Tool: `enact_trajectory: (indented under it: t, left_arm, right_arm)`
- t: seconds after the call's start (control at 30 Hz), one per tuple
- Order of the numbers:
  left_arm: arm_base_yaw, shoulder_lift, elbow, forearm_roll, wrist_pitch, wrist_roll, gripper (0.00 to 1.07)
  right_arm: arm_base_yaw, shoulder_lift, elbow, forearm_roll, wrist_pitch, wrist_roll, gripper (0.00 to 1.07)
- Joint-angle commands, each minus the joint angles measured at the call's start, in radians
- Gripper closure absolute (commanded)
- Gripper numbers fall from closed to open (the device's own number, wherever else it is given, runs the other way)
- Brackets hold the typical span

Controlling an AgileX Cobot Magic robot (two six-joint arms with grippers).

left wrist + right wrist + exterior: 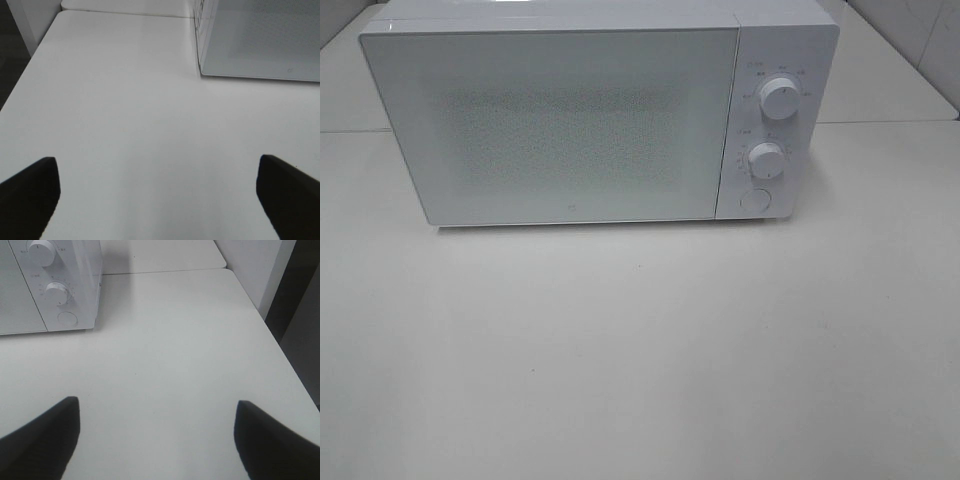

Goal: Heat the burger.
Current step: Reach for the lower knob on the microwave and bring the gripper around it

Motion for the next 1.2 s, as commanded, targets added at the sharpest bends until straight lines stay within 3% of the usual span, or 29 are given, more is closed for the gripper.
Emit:
enact_trajectory:
  t: [0.03, 1.2]
  left_arm:
    - [0.004, -0.043, 0.001, -0.001, 0.001, -0.006, 0.06]
    - [0.004, -0.041, 0.001, -0.001, 0.001, -0.006, 0.07]
  right_arm:
    - [-0.007, -0.035, 0.001, -0.003, -0.007, -0.001, 0.31]
    - [-0.007, -0.030, 0.001, -0.001, -0.007, 0.000, 0.31]
